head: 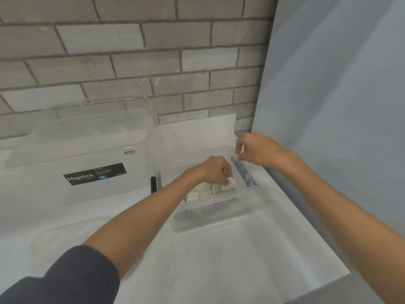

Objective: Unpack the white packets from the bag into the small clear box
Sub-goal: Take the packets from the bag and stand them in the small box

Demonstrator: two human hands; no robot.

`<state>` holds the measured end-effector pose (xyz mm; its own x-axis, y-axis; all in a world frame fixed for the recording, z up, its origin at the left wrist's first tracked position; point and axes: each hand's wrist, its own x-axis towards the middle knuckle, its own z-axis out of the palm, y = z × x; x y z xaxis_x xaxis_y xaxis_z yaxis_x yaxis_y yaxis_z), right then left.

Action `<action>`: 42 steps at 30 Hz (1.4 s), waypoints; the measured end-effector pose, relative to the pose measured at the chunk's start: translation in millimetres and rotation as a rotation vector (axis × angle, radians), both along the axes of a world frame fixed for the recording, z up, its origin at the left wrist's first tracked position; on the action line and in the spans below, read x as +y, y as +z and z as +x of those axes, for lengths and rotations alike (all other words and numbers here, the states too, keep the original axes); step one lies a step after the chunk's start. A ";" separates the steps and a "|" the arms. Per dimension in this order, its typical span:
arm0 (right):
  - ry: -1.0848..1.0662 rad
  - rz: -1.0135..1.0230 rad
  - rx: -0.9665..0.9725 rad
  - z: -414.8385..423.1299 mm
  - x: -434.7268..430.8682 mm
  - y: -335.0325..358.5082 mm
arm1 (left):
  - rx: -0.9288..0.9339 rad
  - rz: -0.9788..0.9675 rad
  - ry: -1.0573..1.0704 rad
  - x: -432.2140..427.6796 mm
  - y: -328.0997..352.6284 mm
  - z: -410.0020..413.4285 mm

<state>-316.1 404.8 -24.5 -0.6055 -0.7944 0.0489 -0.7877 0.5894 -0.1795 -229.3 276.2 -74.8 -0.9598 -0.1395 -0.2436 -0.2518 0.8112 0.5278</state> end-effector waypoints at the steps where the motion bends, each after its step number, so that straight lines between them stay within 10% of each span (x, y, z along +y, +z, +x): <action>1: -0.002 -0.003 -0.005 -1.3 4.7 -1.8 | -0.036 0.001 -0.005 1.7 -4.0 -3.4; 29: -0.025 -0.049 -0.061 -0.3 22.6 -11.1 | -0.056 -0.167 0.097 4.4 -40.5 -19.3; 42: 0.086 -0.230 -0.026 43.6 -28.8 12.6 | 0.283 -0.041 0.206 -49.9 50.2 76.6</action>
